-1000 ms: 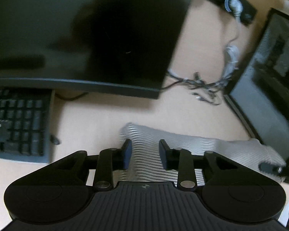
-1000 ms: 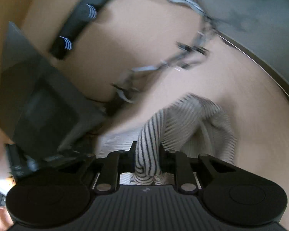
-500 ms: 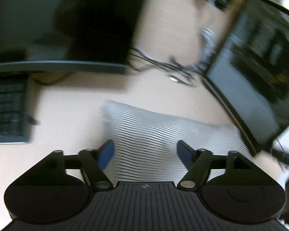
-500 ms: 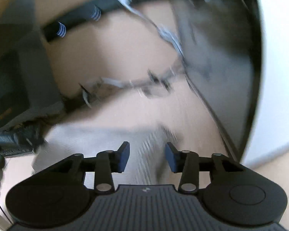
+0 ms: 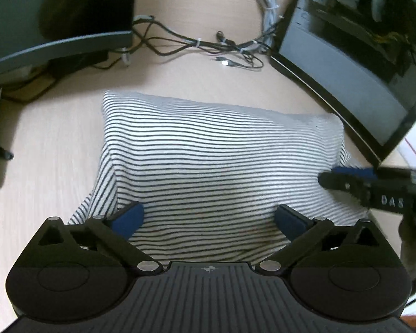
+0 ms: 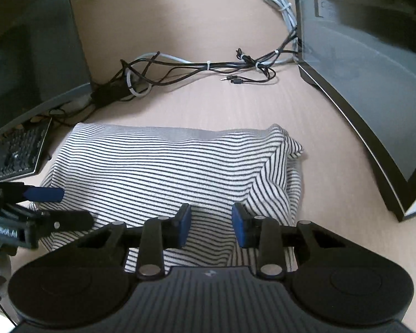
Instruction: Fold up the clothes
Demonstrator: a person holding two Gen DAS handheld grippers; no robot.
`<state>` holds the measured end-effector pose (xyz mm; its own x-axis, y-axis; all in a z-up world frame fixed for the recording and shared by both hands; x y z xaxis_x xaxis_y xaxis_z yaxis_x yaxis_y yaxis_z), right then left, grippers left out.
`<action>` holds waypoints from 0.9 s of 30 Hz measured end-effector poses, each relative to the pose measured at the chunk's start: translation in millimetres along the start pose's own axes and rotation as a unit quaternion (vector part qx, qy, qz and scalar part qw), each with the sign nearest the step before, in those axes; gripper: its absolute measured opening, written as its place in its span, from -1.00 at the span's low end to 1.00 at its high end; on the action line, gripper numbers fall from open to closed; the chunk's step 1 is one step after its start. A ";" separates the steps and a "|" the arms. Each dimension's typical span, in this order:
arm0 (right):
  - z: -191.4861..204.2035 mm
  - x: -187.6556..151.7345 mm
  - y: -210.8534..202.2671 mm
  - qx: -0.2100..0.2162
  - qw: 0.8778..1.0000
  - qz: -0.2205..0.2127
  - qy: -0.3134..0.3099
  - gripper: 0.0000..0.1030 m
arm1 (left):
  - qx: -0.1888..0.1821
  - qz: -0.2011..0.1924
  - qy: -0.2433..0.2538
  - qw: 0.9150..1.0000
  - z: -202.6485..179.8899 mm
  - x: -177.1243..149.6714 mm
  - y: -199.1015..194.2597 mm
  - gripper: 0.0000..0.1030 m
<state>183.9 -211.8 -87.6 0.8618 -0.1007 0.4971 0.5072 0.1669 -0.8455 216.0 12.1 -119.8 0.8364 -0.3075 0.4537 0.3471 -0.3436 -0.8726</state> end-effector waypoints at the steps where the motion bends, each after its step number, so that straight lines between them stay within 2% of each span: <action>1: 3.4 0.1 1.5 -0.001 1.000 0.001 0.002 -0.38 | -0.001 0.000 -0.001 1.000 0.9 0.3 0.2 1.00; 6: 12.4 -8.8 2.8 -0.004 1.000 0.002 0.011 -0.37 | -0.007 0.002 -0.007 1.000 5.3 1.8 1.4 1.00; 9: 20.2 -17.8 0.2 -0.003 1.000 0.004 0.016 -0.23 | 0.004 0.004 0.003 1.000 3.6 2.8 3.5 1.00; 11: 31.5 -28.4 -2.9 -0.001 1.000 0.007 0.007 0.05 | 0.010 0.004 0.010 1.000 1.8 4.1 4.5 1.00; 13: 43.5 -39.5 -5.7 0.002 1.000 0.008 -0.004 0.23 | 0.016 0.002 0.014 1.000 0.4 4.8 4.7 1.00; 16: 52.8 -47.6 -7.1 -0.001 1.000 0.007 -0.009 0.33 | 0.015 -0.001 0.014 1.000 1.5 5.0 4.5 1.00; 17: 52.7 -47.6 -7.4 0.002 1.000 0.008 -0.005 0.42 | 0.011 0.002 0.015 1.000 2.1 5.2 4.0 1.00; 18: 51.5 -46.3 -7.7 0.016 1.000 0.012 -0.001 0.55 | 0.011 0.002 0.016 1.000 2.3 5.7 4.0 1.00; 19: 50.7 -44.8 -7.3 0.043 0.999 0.021 -0.002 0.83 | 0.011 0.002 0.016 1.000 2.6 6.1 4.0 1.00; 20: 49.8 -43.2 -7.0 0.070 0.997 0.031 -0.002 1.00 | 0.013 0.002 0.016 1.000 2.3 6.6 4.4 1.00; 25: 50.3 -32.8 -1.7 0.097 0.991 0.072 -0.063 1.00 | 0.026 -0.001 -0.002 1.000 0.7 11.3 5.9 1.00; 27: 39.6 -29.8 -8.5 0.125 0.986 0.077 -0.079 1.00 | 0.032 0.002 -0.023 0.999 -0.3 16.8 2.6 1.00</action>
<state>154.1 -171.3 -87.6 0.9083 0.0965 0.4070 0.3371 0.4070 -0.8489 230.8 5.8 -114.4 0.8561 -0.2664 0.4428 0.3689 -0.2851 -0.8847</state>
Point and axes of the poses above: each gripper's, at about its wrist camera, not at the fingertips, and y roughly the way its jaws point, z to its left, x to its top, the point moved 2 cm from there along y, roughly the way its jaws point, and after that the axes turned 15 degrees about z, right-handed, at the moved point
